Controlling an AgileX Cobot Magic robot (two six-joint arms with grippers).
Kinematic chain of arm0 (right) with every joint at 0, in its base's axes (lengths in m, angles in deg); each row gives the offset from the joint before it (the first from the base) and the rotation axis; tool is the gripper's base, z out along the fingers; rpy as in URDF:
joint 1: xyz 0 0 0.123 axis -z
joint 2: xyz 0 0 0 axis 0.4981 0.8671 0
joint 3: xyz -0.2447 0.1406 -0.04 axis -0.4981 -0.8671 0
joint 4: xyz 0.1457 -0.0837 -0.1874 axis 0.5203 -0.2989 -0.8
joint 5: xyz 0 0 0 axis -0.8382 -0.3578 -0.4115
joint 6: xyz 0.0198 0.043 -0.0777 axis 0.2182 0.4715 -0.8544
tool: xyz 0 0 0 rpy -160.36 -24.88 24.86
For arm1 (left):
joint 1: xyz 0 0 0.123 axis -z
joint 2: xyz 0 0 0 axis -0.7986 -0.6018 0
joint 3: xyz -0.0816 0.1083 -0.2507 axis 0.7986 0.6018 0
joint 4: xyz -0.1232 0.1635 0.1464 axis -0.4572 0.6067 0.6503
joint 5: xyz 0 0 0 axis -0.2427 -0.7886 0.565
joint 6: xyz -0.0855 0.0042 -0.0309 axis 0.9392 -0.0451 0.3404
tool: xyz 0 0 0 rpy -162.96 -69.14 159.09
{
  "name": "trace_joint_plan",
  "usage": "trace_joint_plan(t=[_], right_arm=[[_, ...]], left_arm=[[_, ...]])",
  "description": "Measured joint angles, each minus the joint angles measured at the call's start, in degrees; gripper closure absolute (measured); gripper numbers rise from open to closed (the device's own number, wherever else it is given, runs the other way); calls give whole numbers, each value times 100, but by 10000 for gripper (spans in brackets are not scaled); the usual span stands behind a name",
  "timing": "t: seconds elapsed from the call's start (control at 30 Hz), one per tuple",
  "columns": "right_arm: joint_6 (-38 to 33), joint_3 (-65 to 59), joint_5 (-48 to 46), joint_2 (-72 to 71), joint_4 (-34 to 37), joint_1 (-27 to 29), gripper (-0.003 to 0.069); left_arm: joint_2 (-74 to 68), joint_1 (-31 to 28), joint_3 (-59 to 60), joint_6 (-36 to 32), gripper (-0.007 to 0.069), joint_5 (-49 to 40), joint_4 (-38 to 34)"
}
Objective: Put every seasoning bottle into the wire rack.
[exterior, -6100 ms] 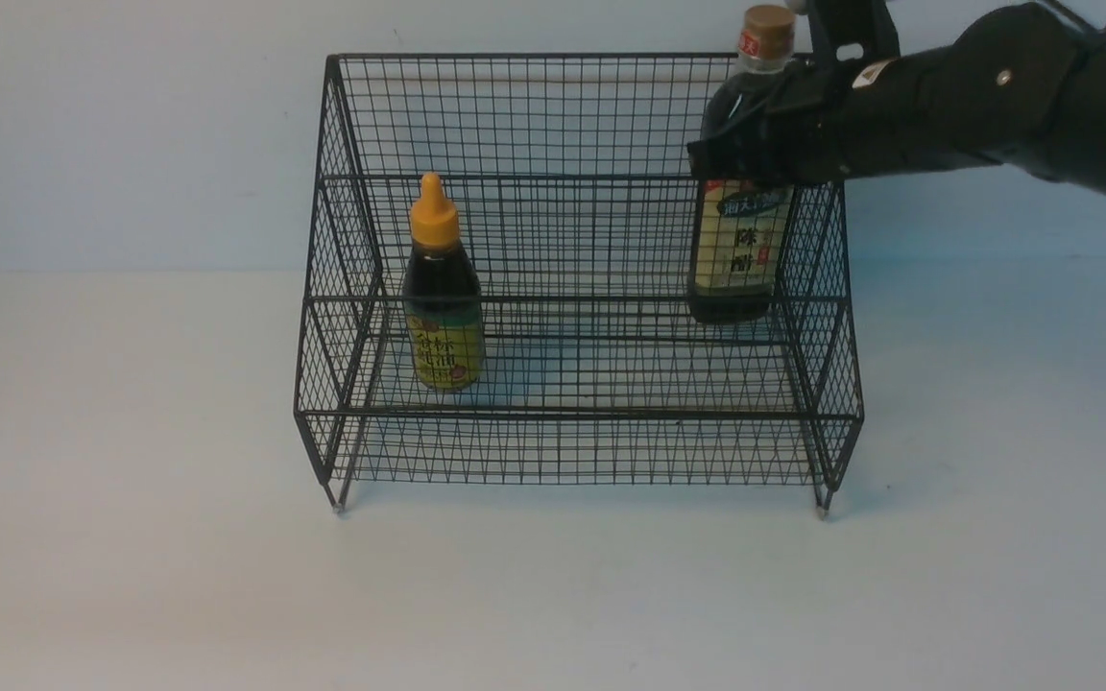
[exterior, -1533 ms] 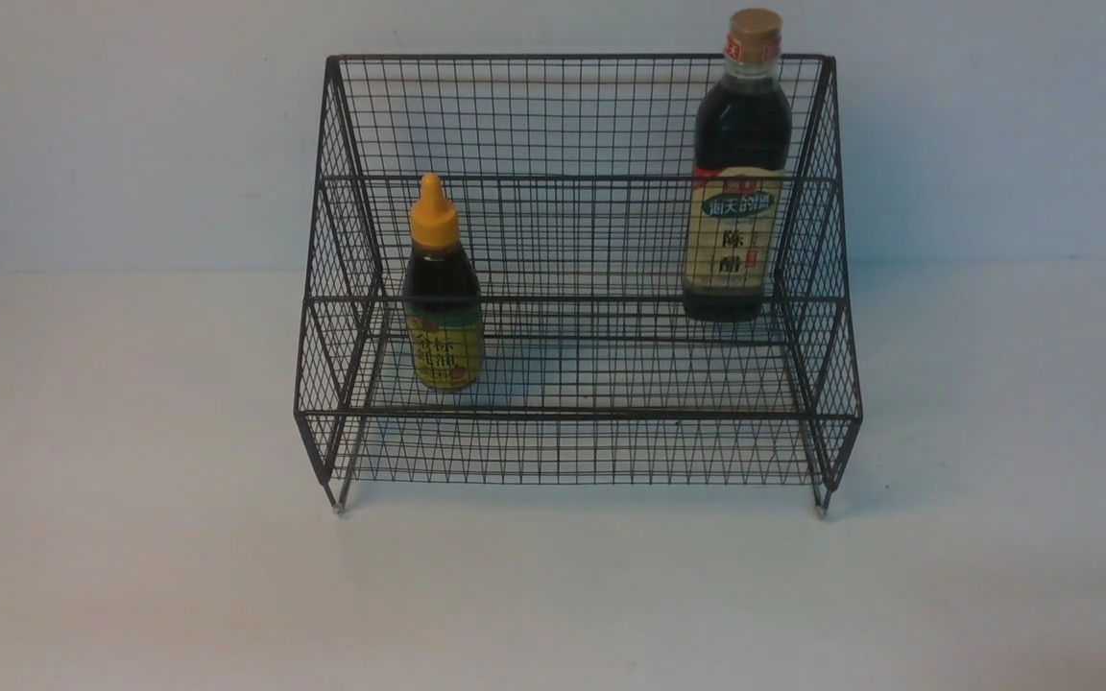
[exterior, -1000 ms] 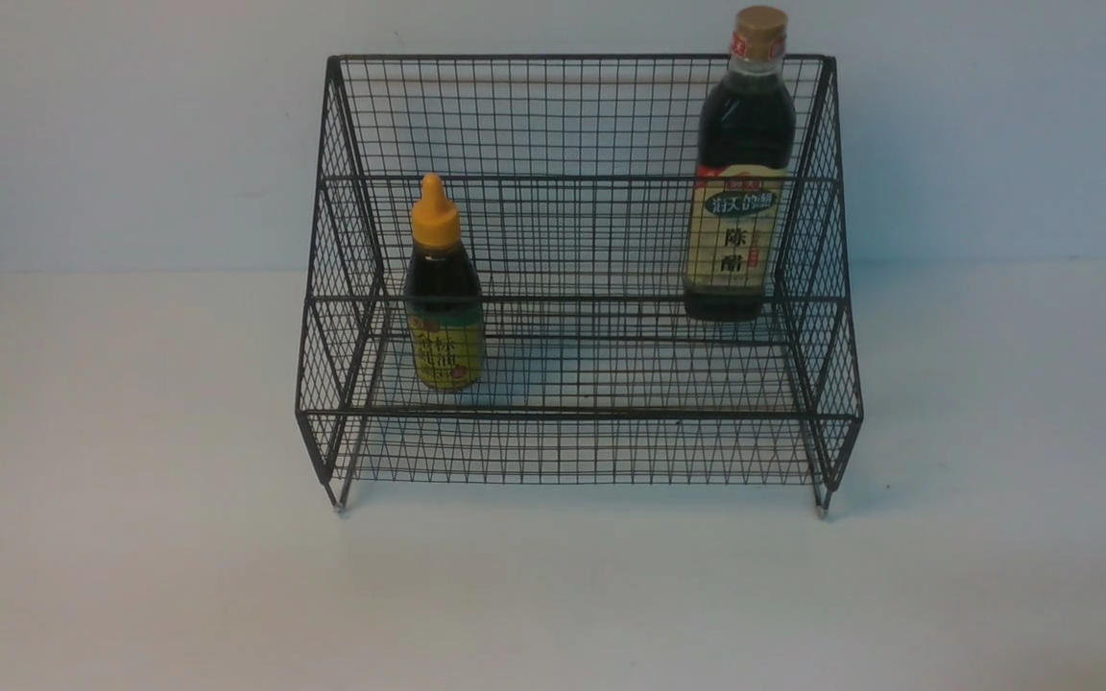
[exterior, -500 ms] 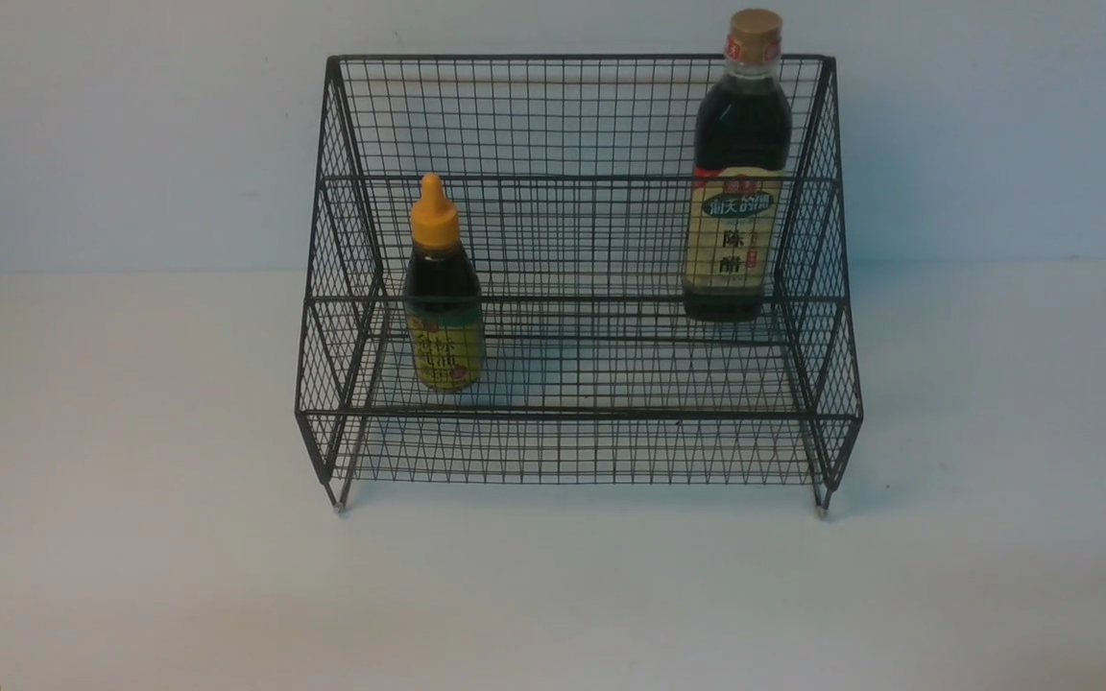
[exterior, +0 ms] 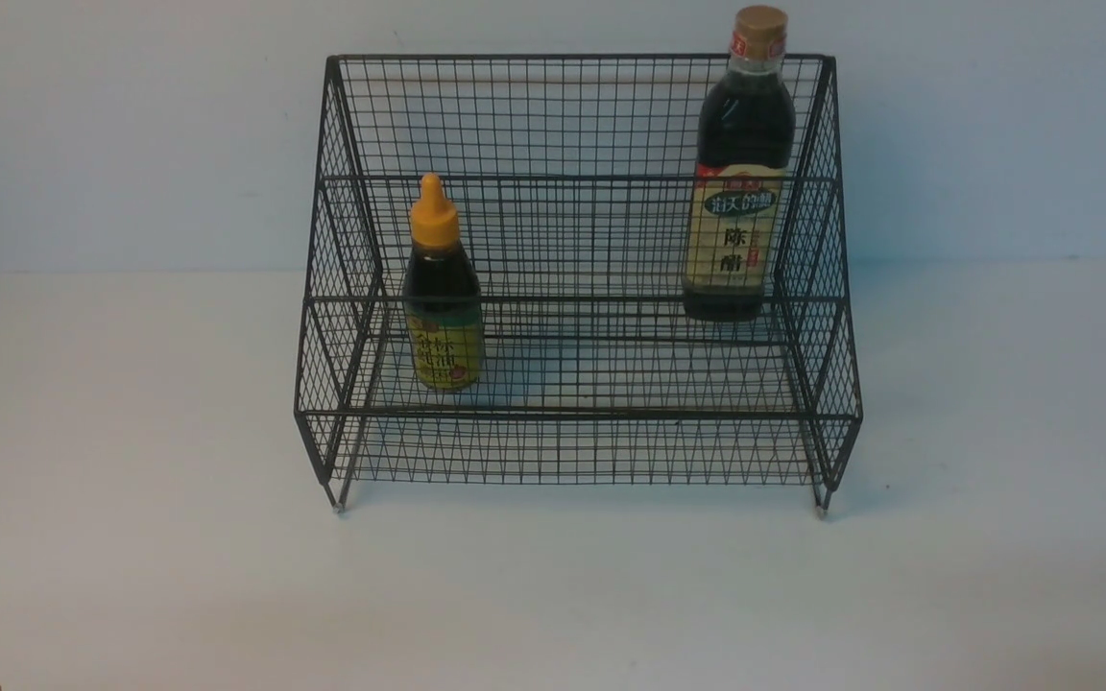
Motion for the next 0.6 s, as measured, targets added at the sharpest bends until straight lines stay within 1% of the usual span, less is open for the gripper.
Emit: trace_joint_plan(t=[0.6], right_arm=[[-67, 0, 0, 0, 0, 0, 669]], left_arm=[[0, 0, 0, 0, 629, 0, 0]])
